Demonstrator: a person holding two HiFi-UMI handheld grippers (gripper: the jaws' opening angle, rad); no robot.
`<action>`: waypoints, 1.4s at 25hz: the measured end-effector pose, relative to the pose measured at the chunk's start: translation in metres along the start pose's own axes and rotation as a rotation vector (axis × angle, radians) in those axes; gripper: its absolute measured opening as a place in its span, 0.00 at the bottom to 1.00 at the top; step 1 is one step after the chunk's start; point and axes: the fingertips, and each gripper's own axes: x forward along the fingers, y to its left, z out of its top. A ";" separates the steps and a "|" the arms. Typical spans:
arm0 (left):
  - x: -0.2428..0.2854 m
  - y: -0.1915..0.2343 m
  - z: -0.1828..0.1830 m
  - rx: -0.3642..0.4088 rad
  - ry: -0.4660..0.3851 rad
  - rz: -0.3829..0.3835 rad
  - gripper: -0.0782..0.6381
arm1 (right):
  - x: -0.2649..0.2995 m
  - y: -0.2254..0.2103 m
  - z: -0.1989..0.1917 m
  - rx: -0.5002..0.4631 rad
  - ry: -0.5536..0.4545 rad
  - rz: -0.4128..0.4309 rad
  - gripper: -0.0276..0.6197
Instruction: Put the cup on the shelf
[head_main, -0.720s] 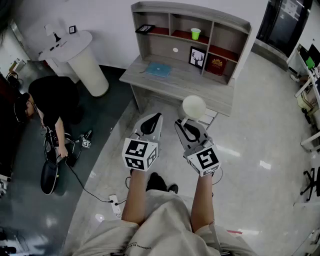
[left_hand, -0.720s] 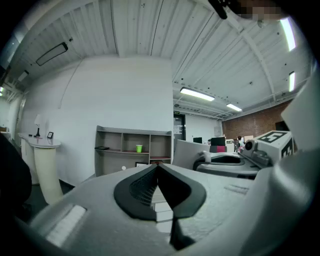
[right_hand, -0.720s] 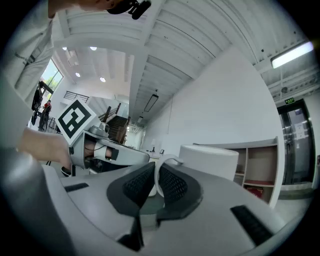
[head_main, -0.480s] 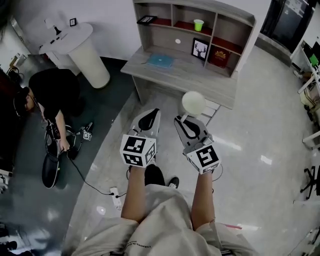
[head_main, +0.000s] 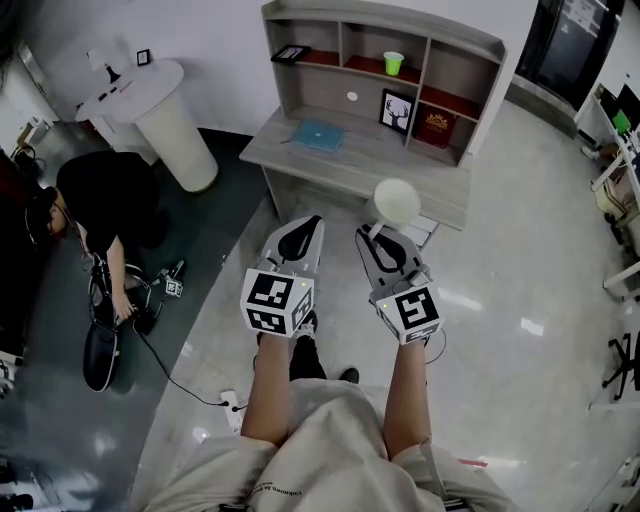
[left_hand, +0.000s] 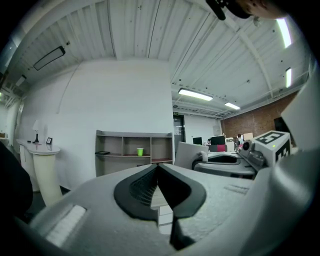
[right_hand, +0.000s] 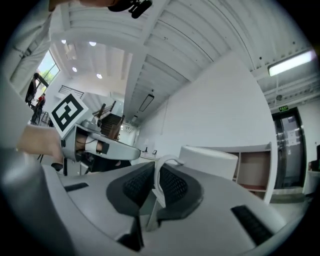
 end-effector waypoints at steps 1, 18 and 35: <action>0.001 0.004 0.002 0.005 0.000 0.003 0.12 | 0.003 -0.002 0.000 -0.009 0.004 -0.008 0.10; 0.072 0.070 -0.016 -0.049 0.079 -0.025 0.12 | 0.076 -0.050 -0.027 0.037 0.073 -0.051 0.12; 0.171 0.100 -0.012 -0.095 0.049 -0.173 0.12 | 0.134 -0.111 -0.038 -0.014 0.125 -0.178 0.12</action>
